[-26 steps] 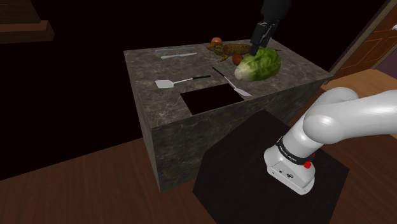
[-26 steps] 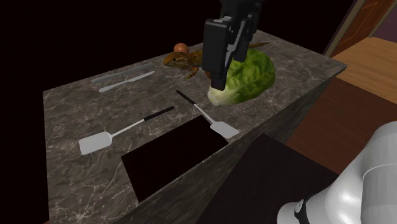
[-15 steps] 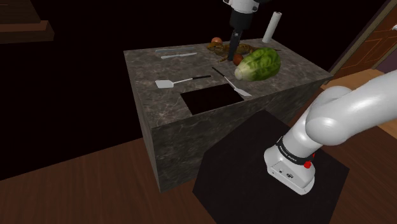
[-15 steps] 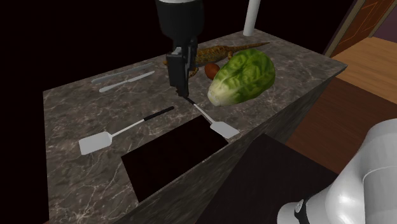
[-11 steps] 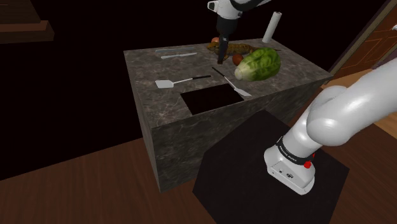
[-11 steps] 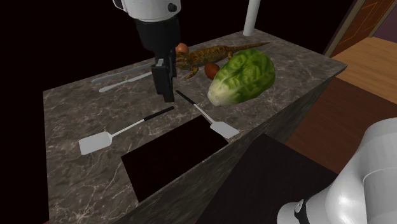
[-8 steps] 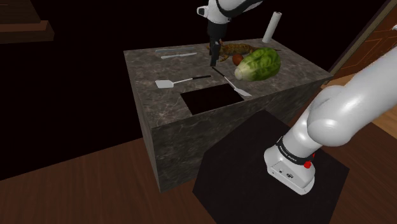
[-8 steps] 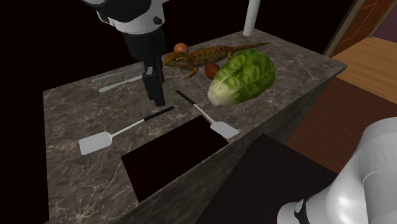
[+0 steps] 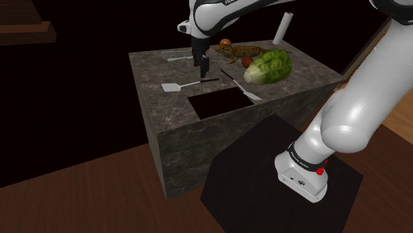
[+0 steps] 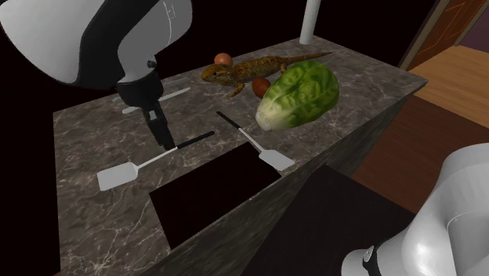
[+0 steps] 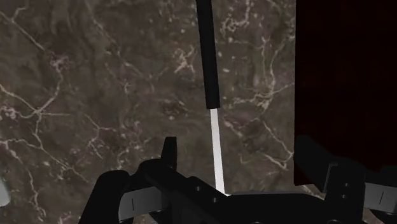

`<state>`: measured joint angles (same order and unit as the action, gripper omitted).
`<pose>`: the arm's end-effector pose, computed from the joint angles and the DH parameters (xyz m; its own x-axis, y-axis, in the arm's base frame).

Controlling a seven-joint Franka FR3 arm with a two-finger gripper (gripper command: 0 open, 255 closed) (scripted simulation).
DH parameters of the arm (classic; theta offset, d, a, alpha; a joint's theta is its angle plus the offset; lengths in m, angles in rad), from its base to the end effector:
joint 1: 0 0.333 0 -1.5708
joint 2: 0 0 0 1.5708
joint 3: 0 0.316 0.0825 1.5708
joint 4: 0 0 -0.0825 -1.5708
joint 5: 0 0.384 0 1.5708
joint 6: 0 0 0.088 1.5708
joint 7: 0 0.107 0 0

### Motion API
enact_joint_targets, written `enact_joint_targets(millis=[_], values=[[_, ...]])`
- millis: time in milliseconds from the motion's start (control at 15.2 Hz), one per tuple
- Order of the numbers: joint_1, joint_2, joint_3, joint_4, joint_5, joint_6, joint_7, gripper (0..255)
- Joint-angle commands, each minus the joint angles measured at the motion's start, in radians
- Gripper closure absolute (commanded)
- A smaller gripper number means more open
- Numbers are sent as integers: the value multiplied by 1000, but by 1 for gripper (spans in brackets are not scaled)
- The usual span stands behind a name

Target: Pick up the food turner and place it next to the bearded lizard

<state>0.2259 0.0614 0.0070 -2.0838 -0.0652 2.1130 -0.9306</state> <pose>0.5393 0.1248 0.3943 0.3636 0.9294 -0.0633 0.9314 -0.3640 0.0059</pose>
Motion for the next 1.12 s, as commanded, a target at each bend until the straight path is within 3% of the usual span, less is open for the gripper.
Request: enact_joint_targets(millis=[0,528,1056], values=[[12,67,15,47,-6,17,-59,0],[10,118,13,2,-12,113,-59,0],[10,118,13,3,-12,113,-59,0]])
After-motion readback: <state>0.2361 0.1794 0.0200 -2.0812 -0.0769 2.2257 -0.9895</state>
